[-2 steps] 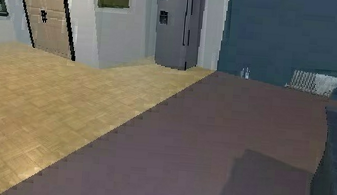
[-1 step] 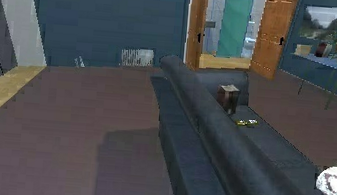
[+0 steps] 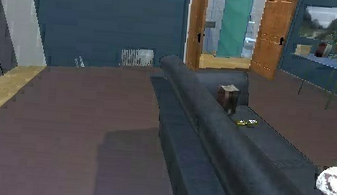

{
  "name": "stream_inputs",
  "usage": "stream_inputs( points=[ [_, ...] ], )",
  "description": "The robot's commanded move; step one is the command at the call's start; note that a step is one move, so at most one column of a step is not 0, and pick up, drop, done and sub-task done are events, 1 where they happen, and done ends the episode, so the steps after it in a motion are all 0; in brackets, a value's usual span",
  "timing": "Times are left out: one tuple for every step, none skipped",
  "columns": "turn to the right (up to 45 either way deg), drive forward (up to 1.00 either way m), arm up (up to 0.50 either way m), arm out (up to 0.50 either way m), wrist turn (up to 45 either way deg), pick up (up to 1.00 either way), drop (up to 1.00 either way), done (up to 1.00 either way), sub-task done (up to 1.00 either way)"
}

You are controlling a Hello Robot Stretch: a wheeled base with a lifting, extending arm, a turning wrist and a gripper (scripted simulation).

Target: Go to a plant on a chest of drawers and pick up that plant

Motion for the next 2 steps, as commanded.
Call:
stream_inputs(
  points=[
    [45.0,0.00,0.00,0.00,0.0,0.00,0.00,0.00,0.00],
    [-45.0,0.00,0.00,0.00,0.0,0.00,0.00,0.00,0.00]
  ],
)
